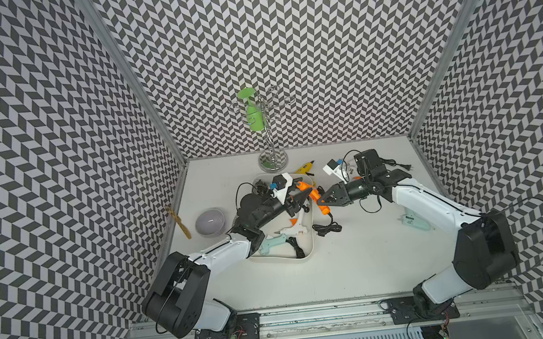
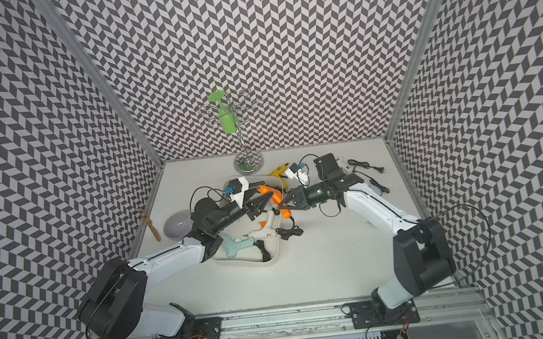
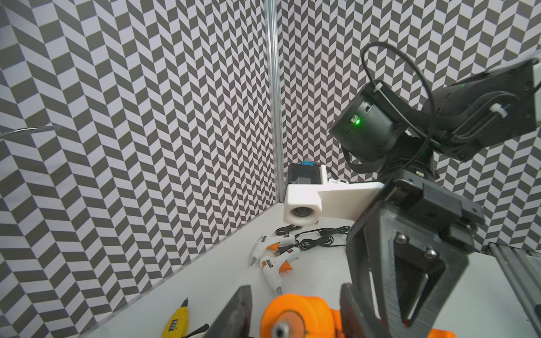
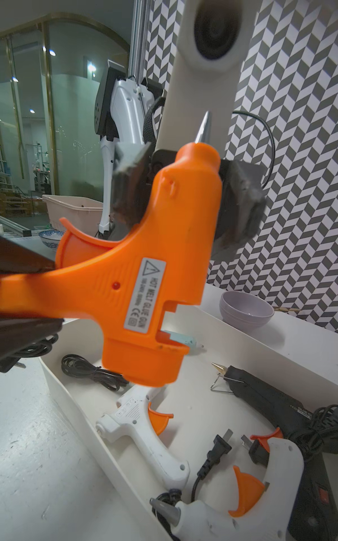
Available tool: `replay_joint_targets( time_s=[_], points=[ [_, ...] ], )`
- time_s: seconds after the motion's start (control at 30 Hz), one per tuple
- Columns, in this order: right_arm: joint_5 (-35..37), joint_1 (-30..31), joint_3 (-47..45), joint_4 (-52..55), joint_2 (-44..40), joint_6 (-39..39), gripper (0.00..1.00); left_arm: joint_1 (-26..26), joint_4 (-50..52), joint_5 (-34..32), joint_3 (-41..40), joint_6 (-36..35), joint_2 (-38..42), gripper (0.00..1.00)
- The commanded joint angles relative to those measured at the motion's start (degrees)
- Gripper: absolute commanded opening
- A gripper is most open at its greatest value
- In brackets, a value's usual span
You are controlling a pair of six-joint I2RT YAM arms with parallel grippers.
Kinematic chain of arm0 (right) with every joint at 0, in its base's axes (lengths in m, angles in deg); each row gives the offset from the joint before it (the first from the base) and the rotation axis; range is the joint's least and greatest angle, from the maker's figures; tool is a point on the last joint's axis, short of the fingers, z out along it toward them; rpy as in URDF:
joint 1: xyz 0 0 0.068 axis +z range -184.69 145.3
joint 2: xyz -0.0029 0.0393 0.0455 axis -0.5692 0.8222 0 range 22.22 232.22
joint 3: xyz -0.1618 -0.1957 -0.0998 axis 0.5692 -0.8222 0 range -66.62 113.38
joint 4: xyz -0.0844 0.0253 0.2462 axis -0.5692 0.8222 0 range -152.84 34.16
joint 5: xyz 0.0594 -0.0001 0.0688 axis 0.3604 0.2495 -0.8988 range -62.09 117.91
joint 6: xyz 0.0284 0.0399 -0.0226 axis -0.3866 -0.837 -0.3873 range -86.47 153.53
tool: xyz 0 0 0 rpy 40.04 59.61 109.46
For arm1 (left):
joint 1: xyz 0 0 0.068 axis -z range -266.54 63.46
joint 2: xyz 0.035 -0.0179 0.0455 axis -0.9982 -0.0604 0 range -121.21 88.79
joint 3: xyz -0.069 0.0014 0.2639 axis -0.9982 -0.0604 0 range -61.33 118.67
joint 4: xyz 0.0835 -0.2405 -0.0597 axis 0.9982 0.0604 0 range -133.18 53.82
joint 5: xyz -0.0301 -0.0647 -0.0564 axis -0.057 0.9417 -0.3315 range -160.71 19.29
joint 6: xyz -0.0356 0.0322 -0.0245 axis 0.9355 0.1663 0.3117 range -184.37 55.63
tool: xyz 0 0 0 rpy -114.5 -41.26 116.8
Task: Put the hot melt glue gun into the storage box
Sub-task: Place the hot melt adhesive gun in the storage box.
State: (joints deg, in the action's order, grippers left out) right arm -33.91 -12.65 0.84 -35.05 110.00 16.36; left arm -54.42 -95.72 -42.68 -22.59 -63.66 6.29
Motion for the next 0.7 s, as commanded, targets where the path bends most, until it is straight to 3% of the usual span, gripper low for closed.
replay_joint_targets(
  time_s=[0.0,0.23,0.3,0.37,0.4,0.5,0.57,0.67],
  points=[
    [-2.0,1.9,1.7,-2.6,-0.3,0.4,0.05,0.0,-2.0,1.0,0.4,0.2,1.2,0.43],
    [-0.2,2.3,1.6,-2.7,-0.2,-0.3,0.08,0.0,-0.7,2.7,0.7,1.2,1.6,0.14],
    [2.0,2.3,2.7,-2.8,-0.3,-0.1,0.29,0.0,0.3,2.8,0.8,1.5,2.2,0.08],
    [6.5,1.8,3.7,-3.1,-0.9,0.5,0.63,0.0,1.7,2.8,0.9,1.4,3.2,0.06],
    [8.6,1.0,3.8,-4.2,-1.7,0.4,0.70,0.0,2.9,2.3,1.0,1.2,4.2,0.05],
    [13.7,-3.7,1.5,-11.5,-6.1,-3.7,0.81,0.0,10.4,-1.0,2.0,-1.7,8.0,0.04],
    [22.2,-8.6,-4.0,-20.1,-12.6,-10.1,0.83,-0.2,18.6,-4.7,4.1,-4.2,10.8,0.04],
    [36.3,-11.7,-15.1,-33.7,-23.4,-17.4,0.99,-0.8,31.8,-10.5,7.8,-7.5,14.3,0.03]
  ],
)
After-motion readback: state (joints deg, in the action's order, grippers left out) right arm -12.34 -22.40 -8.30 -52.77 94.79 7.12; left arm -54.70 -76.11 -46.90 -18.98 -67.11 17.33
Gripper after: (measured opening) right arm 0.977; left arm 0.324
